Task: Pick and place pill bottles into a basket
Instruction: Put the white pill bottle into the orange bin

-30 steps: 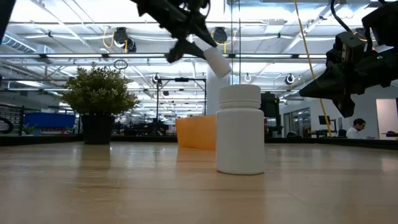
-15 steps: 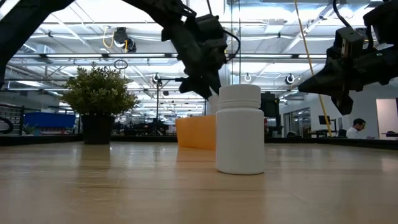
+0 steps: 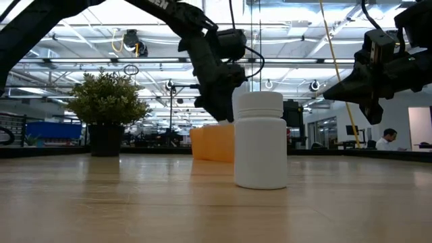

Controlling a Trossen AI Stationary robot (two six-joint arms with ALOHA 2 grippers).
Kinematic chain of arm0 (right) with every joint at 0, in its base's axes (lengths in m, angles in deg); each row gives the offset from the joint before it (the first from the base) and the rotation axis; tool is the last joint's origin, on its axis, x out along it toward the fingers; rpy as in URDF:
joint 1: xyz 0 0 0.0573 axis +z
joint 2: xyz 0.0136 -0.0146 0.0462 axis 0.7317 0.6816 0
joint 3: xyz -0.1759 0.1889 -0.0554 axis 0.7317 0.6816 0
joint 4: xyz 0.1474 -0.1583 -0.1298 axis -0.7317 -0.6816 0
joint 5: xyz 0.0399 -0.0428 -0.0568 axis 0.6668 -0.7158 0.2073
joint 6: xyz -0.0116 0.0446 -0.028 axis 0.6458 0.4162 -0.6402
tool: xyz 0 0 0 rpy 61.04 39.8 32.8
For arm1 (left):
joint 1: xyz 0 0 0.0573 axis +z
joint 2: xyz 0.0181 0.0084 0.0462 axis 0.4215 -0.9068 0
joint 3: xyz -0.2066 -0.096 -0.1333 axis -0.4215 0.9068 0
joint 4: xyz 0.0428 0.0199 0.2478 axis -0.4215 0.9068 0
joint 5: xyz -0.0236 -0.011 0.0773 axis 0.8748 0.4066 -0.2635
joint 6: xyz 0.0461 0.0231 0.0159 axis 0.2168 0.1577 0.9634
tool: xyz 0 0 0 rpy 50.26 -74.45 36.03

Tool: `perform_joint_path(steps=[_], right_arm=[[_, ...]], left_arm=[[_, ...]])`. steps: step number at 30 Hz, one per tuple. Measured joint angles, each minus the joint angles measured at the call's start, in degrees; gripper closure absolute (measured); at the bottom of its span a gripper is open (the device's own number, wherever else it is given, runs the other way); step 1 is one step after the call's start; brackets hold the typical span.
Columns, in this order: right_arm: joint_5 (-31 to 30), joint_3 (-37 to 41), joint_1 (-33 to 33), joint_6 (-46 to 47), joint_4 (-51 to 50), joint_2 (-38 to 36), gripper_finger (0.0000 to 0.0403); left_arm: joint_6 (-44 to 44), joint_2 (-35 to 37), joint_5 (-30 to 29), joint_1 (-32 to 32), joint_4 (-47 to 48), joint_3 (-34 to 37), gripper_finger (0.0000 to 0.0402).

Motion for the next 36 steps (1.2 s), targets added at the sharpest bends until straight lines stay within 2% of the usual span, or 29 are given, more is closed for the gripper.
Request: perform_joint_path(steps=[6,15,22,26,30,36], right_arm=[[-0.11,0.0,0.0,-0.11,0.0,-0.02,0.0403],[-0.17,-0.02,0.0,-0.2,-0.44,0.02,0.0403],[-0.2,0.0,0.0,-0.07,-0.26,0.01,0.0403],[-1.52,-0.02,0.0,-1.14,0.02,0.02,0.0403],[-1.77,0.0,0.0,-1.29,0.63,-0.02,0.0403],[-1.76,-0.02,0.0,-1.5,0.92,-0.02,0.0403]], left_arm=[[-1.9,-1.23,-1.47,0.64,1.04,0.04,0.0241],[-2.56,-1.49,-0.7,0.85,0.82,0.08,0.0176],[-4.92,-1.3,-1.03,0.85,0.54,0.09,0.0151],[-7.85,-0.71,1.95,0.85,0.93,0.12,0.0149],[-8.77,1.31,4.17,0.32,0.97,0.15,0.0192],[-8.62,5.65,2.49,-1.58,0.52,0.15,0.0327]])
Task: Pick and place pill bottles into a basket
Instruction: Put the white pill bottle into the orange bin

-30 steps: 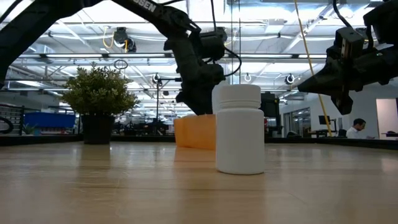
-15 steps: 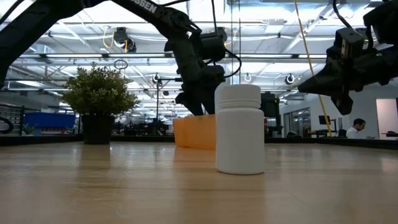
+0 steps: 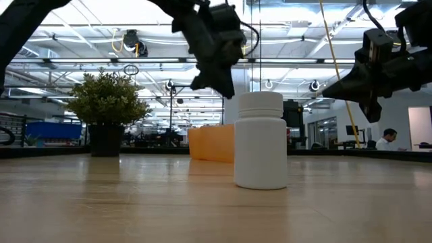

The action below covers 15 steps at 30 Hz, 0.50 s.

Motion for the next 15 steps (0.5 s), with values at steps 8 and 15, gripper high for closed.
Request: perform_joint_path(steps=[8,15], right_arm=[[0.29,0.02,0.0,1.44,3.27,-0.01,0.0403],[0.29,0.02,0.0,-0.06,6.86,-0.03,0.0403]], left_arm=[[-0.32,6.83,4.09,-3.1,-1.5,0.0,0.0389],[-2.23,19.13,5.6,-8.56,-16.97,11.26,0.0391]])
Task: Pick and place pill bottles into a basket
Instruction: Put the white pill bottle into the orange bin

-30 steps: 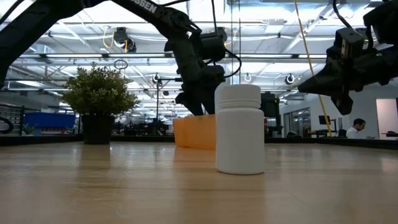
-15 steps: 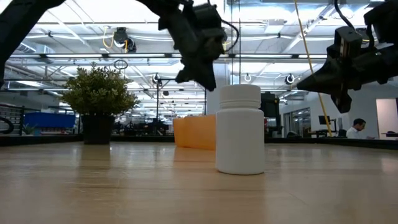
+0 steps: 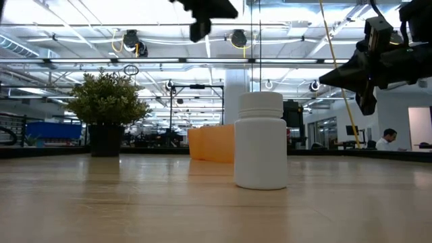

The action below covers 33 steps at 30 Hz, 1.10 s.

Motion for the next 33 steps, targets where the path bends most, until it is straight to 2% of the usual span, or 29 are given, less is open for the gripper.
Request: perform_joint_path(steps=[4,7,11,15,17,20,23,25,27,30,32,33], right_arm=[[0.0,0.0,0.0,0.55,-0.06,0.04,0.0403],[-0.02,0.0,0.0,0.52,-0.08,0.14,0.0403],[0.0,0.0,0.0,-0.98,-0.52,0.22,0.0403],[-0.01,0.0,0.0,-2.82,-0.25,0.66,0.0403],[0.17,-0.13,0.0,-2.96,0.45,0.73,0.0403],[0.22,-1.62,0.52,-5.01,0.86,1.39,0.0403],[0.22,-3.19,1.01,-9.53,0.37,2.9,0.0403],[0.15,-4.5,0.98,-10.4,0.96,3.82,0.0403],[0.26,-4.79,0.98,-10.4,1.19,4.57,0.0403],[1.57,-4.79,0.98,-9.15,-0.49,6.08,0.0403],[2.22,-4.79,1.09,-8.92,-0.66,6.83,0.0403],[2.78,-4.79,1.19,-9.28,-0.33,7.08,0.0403]], left_arm=[[-7.64,10.33,-0.73,-2.4,-14.6,16.8,0.0393],[-11.36,18.26,-5.14,-3.24,-21.02,28.63,0.0397],[-4.91,27.37,-11.18,-3.5,-14.33,40.65,0.0376],[-18.66,34.19,-16.99,-5.08,-14.72,52.54,0.0352],[-21.4,36.72,-18.31,-5.98,-17.26,57.92,0.0343],[-18.87,40.67,-19.24,-8.89,-26.05,65.26,0.0333],[-14.47,44.46,-23.15,-11.83,-43.56,72.07,0.0328],[-7.99,46.68,-23.58,-14.0,-57.09,76.62,0.0329],[-0.05,49.52,-21.27,-15.66,-66.21,80.98,0.0331],[6.81,53.77,-16.77,-17.6,-73.72,86.58,0.0335],[5.88,56.71,-15.15,-18.52,-77.63,89.83,0.0336],[4.62,57.89,-15.32,-18.91,-76.24,89.77,0.0336]])
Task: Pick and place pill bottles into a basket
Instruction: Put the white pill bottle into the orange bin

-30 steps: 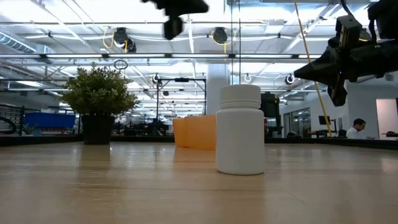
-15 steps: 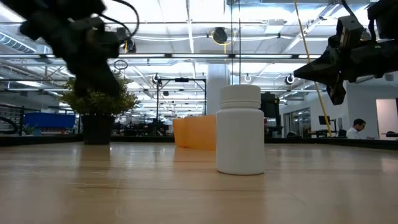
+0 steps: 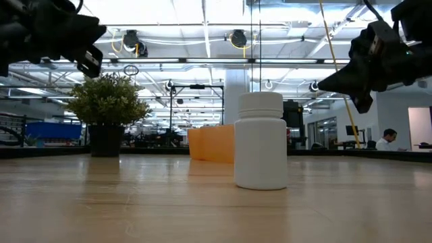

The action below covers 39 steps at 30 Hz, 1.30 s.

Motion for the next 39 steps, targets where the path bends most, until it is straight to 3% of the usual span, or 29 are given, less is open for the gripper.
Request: perform_joint_path(steps=[11,17,26,32,39], right_arm=[[-2.99,-0.82,2.78,-7.07,-1.95,1.36,0.0403],[-2.82,-11.46,4.62,-12.41,-18.26,1.38,0.0403],[-2.08,-17.45,4.56,-14.74,-17.99,2.84,0.0403],[4.75,-24.01,4.56,-14.7,-17.36,12.04,0.0403],[14.13,-39.42,4.17,-13.26,-25.64,29.55,0.0403]], left_arm=[[-0.48,12.48,-1.62,-1.88,6.81,0.13,0.0334],[2.1,17.22,-1.03,-1.88,10.67,0.13,0.0334],[1.92,25.43,-0.94,-1.88,16.68,0.06,0.0334],[5.24,32.17,-2.78,-1.88,23.56,0.13,0.0334],[7.02,37.76,-5.79,-1.88,30.56,0.13,0.0334]])
